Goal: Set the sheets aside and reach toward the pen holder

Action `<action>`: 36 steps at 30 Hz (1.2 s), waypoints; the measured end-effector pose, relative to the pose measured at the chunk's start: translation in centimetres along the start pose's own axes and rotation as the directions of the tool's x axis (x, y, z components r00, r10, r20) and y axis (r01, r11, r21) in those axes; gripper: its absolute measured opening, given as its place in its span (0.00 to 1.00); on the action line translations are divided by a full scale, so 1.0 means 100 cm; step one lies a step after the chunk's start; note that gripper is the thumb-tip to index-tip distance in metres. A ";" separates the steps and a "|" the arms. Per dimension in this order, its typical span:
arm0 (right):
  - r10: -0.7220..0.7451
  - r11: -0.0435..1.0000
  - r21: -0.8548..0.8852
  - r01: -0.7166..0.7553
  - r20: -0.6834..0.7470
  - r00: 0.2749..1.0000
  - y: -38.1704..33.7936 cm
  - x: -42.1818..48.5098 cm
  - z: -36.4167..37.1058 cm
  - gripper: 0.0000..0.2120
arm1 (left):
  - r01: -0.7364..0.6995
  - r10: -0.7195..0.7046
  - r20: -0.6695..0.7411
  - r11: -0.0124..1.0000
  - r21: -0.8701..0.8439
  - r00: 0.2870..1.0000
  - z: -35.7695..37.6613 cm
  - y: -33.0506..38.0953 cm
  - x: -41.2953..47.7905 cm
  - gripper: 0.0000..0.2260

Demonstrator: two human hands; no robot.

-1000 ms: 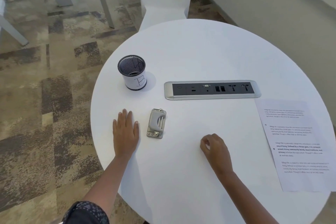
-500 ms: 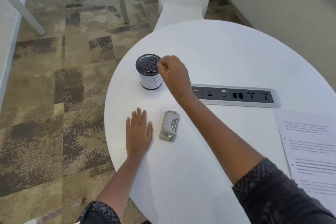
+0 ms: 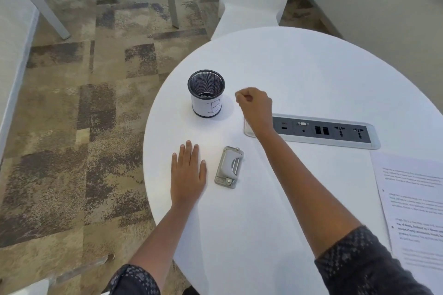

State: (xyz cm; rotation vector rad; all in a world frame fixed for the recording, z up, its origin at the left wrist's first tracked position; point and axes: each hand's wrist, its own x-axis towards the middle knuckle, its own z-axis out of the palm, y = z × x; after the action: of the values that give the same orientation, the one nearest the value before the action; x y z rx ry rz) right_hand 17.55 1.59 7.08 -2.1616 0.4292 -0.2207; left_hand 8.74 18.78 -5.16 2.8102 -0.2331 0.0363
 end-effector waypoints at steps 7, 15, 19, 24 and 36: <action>0.153 0.988 -0.040 -0.151 0.066 0.986 0.076 -0.076 -0.030 0.07 | -0.001 0.001 -0.002 1.000 -0.005 1.000 0.000 0.001 0.000 0.23; 0.112 0.960 -0.276 -0.055 0.196 0.974 0.128 -0.143 -0.051 0.08 | -0.011 0.011 -0.042 1.000 -0.021 0.999 0.001 0.002 -0.002 0.22; 0.032 0.943 -0.329 0.042 0.216 0.976 0.138 -0.168 -0.051 0.09 | -0.012 0.010 -0.057 0.999 -0.031 0.998 0.001 0.002 -0.002 0.21; -0.065 0.890 -0.426 0.162 0.231 0.971 0.142 -0.187 -0.050 0.12 | -0.019 0.016 -0.066 0.999 -0.045 0.998 0.002 0.002 -0.002 0.21; -0.131 0.830 -0.523 0.193 0.152 0.980 0.144 -0.220 -0.040 0.05 | -0.017 0.014 -0.049 0.997 -0.072 0.999 0.001 0.002 -0.003 0.22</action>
State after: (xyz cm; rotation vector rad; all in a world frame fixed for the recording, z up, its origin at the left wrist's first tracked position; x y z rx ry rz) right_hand -7.23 -0.76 -2.27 -2.7555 0.2585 -0.0753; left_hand 8.40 18.62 -5.19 2.7322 -0.2401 0.0972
